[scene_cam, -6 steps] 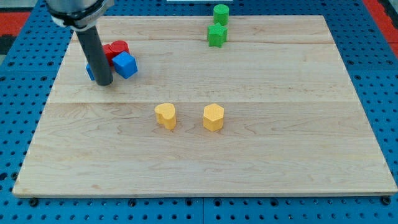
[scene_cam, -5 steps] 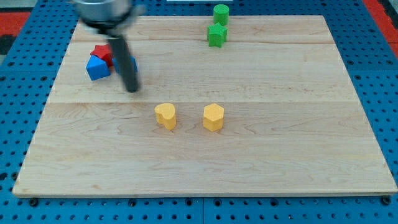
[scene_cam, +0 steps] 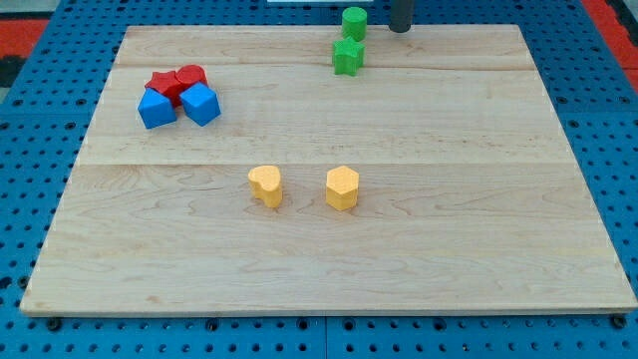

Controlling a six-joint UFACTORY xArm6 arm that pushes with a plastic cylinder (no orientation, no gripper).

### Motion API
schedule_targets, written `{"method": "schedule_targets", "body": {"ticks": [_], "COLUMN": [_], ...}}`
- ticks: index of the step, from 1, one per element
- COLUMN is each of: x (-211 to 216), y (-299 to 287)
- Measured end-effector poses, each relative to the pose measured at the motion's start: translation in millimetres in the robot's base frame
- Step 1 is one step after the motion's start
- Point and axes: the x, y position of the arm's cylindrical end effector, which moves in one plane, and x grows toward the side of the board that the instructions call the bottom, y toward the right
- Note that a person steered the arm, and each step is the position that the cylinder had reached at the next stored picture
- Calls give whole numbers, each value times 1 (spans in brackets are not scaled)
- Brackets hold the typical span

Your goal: Place the hexagon closer to the heart

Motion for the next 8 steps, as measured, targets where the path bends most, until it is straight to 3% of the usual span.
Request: {"method": "schedule_targets", "body": {"ticks": [1, 3, 4, 5, 7, 8], "x": [39, 267, 302, 323, 303, 248], "y": [8, 38, 5, -6, -93, -111]}}
